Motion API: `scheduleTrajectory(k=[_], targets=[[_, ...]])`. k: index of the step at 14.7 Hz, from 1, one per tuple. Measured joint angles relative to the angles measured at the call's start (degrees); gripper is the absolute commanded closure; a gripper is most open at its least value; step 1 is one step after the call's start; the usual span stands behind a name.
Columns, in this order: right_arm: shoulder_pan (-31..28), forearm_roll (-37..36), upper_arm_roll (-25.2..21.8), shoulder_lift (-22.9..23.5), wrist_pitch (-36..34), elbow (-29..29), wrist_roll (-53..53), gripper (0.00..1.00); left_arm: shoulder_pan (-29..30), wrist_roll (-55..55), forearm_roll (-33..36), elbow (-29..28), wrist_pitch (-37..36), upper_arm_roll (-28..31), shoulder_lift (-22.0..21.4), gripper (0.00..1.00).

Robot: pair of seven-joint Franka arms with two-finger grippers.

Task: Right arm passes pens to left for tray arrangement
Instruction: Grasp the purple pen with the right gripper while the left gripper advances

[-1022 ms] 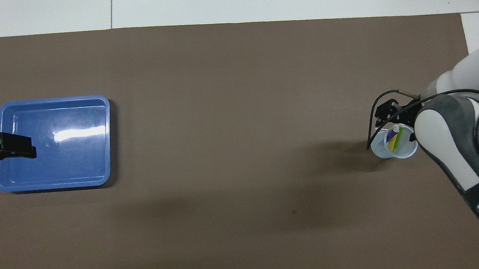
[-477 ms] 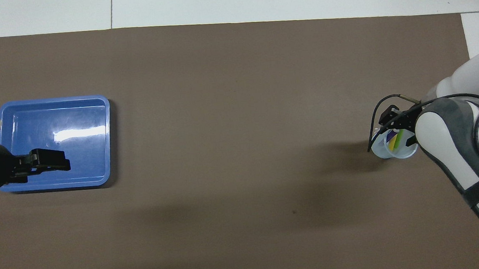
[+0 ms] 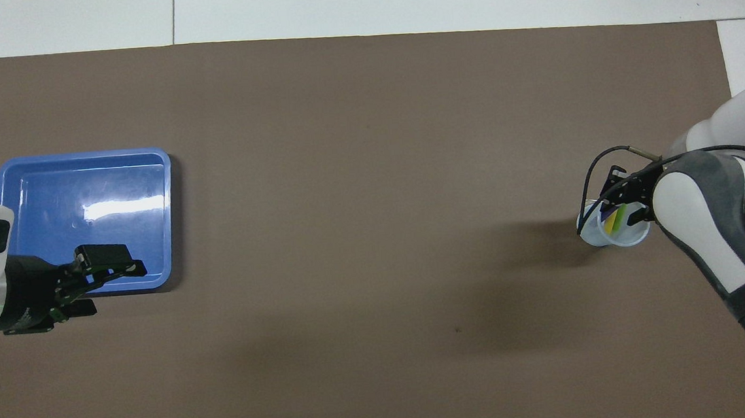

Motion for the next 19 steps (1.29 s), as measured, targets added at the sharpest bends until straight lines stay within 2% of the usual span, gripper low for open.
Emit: scheduleTrajectory(k=[3, 5, 9, 13, 19], targets=[[0.00, 0.00, 0.00, 0.00, 0.00, -0.25, 0.00, 0.68, 0.00, -9.50, -6.35, -4.22, 2.75, -0.02, -2.57, 0.00], [0.00, 0.00, 0.00, 0.00, 0.00, -0.32, 0.00, 0.78, -0.42, -15.99, -9.74, -6.51, 5.26, -0.10, -3.81, 0.00], [0.00, -0.01, 0.01, 0.00, 0.00, -0.35, 0.01, 0.89, -3.68, -28.05, -15.37, -10.21, 13.66, -0.28, -4.46, 0.00], [0.04, -0.04, 0.07, -0.12, -2.10, 0.98, 0.00, 0.92, -9.76, -34.60, -21.50, -13.71, 23.44, -0.52, -4.46, 0.00], [0.27, -0.30, 0.76, -1.64, -11.82, 9.59, -0.09, 0.94, -18.07, -38.49, -27.39, -18.01, 34.07, -0.60, -4.46, 0.00]])
